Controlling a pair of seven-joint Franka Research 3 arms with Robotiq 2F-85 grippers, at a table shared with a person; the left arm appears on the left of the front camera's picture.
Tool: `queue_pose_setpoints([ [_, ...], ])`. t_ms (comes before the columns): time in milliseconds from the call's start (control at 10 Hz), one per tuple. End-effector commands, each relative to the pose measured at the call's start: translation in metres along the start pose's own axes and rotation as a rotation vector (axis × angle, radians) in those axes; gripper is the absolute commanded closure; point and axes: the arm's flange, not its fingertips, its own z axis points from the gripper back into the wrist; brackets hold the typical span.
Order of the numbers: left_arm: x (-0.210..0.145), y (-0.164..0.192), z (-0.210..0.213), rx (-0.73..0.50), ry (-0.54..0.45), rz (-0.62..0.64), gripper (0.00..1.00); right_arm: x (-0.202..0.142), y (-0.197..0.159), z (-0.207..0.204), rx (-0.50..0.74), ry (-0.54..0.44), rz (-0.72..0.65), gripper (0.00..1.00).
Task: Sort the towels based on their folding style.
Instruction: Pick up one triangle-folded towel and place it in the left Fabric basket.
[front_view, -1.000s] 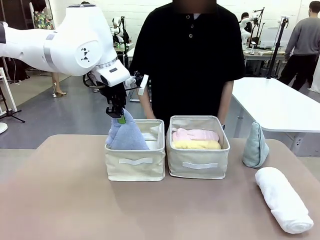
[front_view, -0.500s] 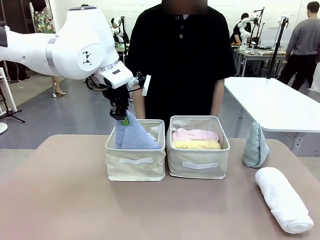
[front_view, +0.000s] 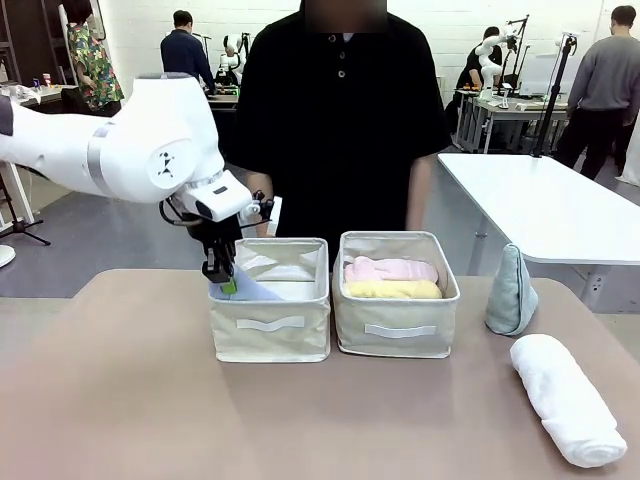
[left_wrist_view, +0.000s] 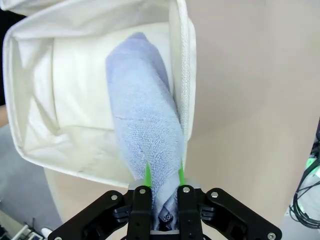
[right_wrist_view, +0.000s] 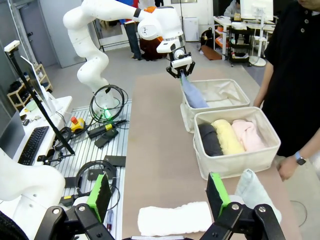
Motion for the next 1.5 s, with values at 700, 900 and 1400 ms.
queue_pose_setpoints([
  [700,-0.002,0.003,-0.003,0.033,-0.086,0.037,0.00,-0.002,0.003,-0.003,-0.002,0.019,-0.014,0.00],
  [900,-0.001,0.003,0.000,0.035,-0.084,0.033,0.03,-0.002,0.003,-0.003,-0.002,0.019,-0.014,0.00],
  [1400,0.002,-0.001,0.012,0.039,-0.109,0.030,0.00,-0.002,0.003,-0.003,-0.002,0.019,-0.014,0.00],
])
